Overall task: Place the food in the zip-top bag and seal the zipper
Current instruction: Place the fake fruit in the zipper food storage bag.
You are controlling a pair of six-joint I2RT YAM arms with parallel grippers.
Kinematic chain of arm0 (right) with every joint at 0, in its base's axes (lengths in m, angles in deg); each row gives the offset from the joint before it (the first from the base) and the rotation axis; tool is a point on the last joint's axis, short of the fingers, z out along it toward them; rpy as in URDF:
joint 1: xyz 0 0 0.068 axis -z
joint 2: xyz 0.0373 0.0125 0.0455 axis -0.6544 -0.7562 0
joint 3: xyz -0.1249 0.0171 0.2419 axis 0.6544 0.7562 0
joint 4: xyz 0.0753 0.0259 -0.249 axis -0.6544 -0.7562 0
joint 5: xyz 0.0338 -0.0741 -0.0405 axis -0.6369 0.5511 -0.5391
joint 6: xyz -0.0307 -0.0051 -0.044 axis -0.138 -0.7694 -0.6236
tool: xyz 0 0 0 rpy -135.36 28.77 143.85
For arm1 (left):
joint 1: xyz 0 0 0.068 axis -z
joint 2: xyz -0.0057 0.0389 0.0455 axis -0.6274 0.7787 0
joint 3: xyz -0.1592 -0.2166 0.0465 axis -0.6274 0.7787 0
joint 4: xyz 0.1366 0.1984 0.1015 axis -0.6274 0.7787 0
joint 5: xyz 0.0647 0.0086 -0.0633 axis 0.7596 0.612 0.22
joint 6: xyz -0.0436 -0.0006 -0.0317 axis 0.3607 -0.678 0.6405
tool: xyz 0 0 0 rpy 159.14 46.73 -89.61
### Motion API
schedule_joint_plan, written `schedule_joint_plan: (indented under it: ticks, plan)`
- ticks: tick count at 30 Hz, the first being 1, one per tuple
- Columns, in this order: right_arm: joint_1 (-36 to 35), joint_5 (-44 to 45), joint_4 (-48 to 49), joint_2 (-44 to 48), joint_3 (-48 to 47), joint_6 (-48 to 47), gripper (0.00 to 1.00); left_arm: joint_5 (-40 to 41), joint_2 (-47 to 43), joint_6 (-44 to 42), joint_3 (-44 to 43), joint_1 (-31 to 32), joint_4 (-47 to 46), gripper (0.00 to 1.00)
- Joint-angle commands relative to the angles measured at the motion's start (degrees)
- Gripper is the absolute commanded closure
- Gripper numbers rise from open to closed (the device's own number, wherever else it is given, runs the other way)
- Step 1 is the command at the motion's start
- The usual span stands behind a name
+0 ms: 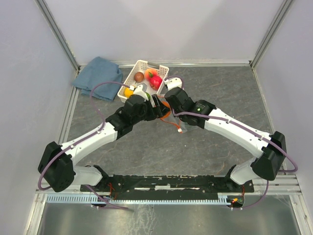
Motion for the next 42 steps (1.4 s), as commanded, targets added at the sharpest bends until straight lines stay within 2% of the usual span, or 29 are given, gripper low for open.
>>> schedule_joint_plan:
  ticks: [1,20,34,36,42]
  plan:
    - [-0.3,-0.9,3.0,1.4,0.1,1.2,0.98,2.5,0.4,-2.0,-4.0,1.2,-0.2,0.38]
    - [-0.3,-3.0,3.6,2.3,0.5,1.8,0.98,7.0,2.3,-2.5,-6.8,2.2,2.1,0.2]
    - [-0.3,-5.2,4.7,3.6,1.0,2.4,0.97,15.2,5.5,-4.6,-10.0,4.4,5.9,0.18]
    - [-0.3,-4.9,4.8,3.7,1.2,2.4,0.96,15.3,5.4,-4.8,-10.0,4.5,6.2,0.1]
    - [-0.3,-2.9,4.1,3.6,1.2,2.4,0.95,15.0,3.4,-5.7,-10.5,4.5,7.0,0.04]
